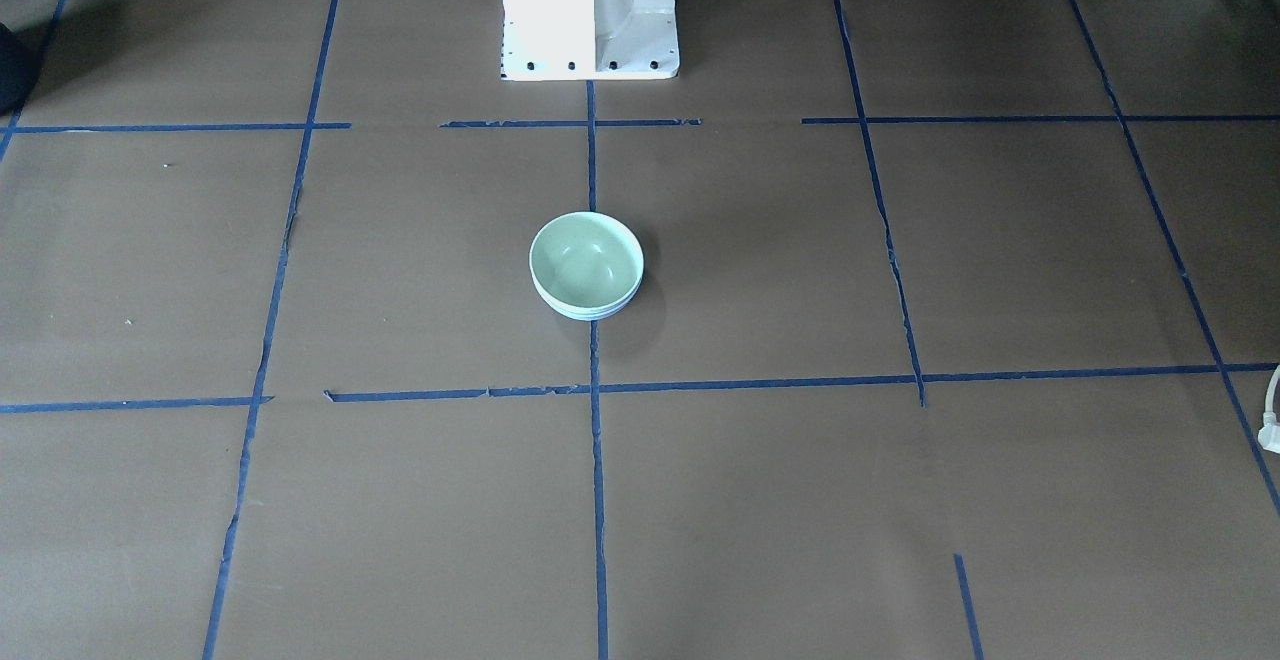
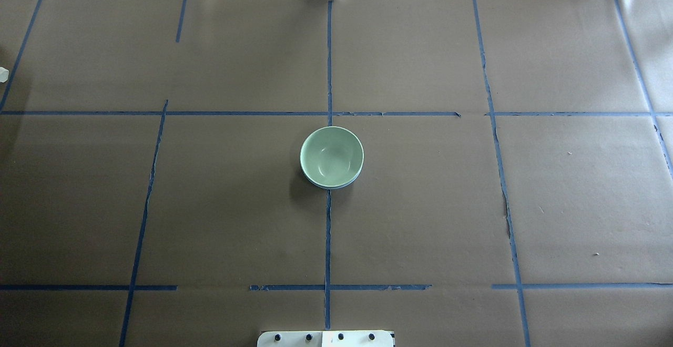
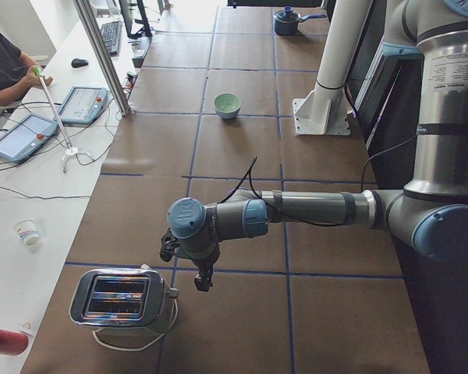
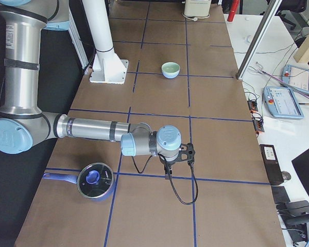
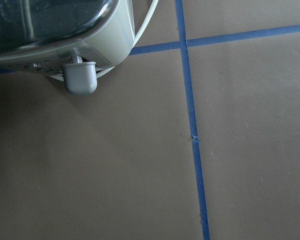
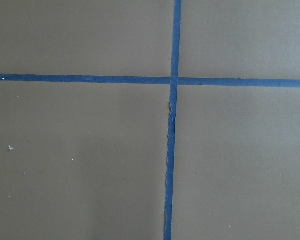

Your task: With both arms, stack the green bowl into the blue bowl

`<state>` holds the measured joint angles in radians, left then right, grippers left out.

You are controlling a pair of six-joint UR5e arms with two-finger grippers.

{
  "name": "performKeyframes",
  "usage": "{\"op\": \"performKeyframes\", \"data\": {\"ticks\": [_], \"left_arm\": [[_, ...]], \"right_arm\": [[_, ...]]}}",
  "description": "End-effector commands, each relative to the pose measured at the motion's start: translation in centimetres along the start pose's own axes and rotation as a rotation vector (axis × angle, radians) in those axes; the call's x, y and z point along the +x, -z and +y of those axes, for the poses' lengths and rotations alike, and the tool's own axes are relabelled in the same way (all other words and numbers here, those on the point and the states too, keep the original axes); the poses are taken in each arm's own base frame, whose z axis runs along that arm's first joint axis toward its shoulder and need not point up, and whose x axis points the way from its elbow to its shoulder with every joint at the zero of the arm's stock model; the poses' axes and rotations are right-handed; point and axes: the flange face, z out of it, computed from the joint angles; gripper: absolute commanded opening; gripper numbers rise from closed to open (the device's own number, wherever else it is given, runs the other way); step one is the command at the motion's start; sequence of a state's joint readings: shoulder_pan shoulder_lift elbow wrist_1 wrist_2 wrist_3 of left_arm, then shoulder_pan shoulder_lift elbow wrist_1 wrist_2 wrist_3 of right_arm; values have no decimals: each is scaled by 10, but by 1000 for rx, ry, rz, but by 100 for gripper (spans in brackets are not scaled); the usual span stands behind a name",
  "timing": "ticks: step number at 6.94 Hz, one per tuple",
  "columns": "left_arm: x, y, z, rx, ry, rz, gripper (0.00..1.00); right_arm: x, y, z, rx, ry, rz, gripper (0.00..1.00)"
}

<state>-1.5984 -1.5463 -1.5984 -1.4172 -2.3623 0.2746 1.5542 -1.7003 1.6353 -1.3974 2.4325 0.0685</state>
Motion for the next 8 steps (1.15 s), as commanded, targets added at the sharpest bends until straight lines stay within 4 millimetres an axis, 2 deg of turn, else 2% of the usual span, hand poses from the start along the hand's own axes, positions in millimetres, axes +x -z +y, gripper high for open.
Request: {"op": "performKeyframes", "data": {"ticks": [1, 8], "left_arm": [[-1, 0, 0, -1, 1, -1, 100], [-1, 0, 0, 0, 0, -1, 100]], "right_arm": [[11, 7, 9, 14, -30, -14, 100], [12, 13, 6, 29, -40, -14, 100]]}}
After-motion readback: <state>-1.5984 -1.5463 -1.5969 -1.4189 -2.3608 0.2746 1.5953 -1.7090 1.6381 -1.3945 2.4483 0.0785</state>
